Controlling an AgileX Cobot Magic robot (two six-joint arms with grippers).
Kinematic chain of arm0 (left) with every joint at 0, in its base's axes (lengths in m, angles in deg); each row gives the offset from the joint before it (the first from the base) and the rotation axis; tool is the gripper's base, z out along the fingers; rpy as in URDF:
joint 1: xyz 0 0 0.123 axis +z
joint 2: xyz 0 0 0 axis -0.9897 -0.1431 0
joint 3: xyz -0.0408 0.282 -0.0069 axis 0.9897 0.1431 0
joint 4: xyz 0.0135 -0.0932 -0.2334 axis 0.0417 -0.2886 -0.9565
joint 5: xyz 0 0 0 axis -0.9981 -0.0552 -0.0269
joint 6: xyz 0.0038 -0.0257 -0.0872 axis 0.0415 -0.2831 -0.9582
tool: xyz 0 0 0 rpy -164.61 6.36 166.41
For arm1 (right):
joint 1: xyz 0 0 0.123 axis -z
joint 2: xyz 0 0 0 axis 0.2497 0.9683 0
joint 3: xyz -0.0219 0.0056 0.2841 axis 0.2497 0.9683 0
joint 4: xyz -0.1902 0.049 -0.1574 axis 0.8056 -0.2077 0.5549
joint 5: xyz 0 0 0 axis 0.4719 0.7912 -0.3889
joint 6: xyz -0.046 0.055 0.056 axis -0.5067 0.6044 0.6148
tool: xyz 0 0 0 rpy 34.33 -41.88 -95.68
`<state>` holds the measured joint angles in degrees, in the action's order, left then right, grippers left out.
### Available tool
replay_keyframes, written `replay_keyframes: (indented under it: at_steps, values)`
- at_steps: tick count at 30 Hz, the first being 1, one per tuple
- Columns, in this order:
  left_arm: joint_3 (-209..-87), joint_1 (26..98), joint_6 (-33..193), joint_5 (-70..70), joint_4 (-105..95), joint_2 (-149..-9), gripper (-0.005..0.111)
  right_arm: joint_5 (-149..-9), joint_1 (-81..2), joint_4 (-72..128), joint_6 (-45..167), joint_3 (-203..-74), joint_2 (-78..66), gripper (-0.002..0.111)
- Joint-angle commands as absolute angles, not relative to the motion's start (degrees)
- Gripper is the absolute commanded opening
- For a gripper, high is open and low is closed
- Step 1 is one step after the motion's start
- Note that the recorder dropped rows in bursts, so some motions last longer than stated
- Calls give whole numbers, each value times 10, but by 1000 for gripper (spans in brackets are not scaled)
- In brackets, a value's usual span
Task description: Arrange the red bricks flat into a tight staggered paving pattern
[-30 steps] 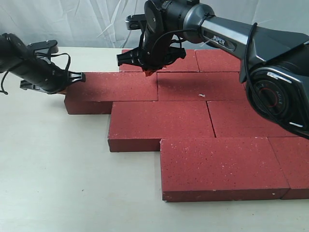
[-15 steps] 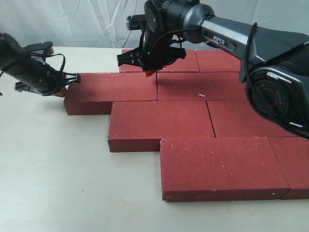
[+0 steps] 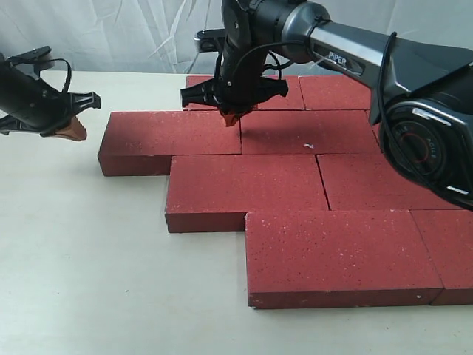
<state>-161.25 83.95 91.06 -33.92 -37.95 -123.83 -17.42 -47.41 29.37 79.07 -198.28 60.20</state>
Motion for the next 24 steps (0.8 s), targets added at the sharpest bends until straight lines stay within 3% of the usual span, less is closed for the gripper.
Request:
replay_keyframes:
  at_steps: [1, 24]
  values:
    - [-1614, 841, 893, -380, -371, -1202, 0, -145, -472, 253, 745, -1985, 574, -1]
    - [-1426, 840, 815, -344, -275, -927, 0, -89, -519, 156, 648, -1985, 539, -1]
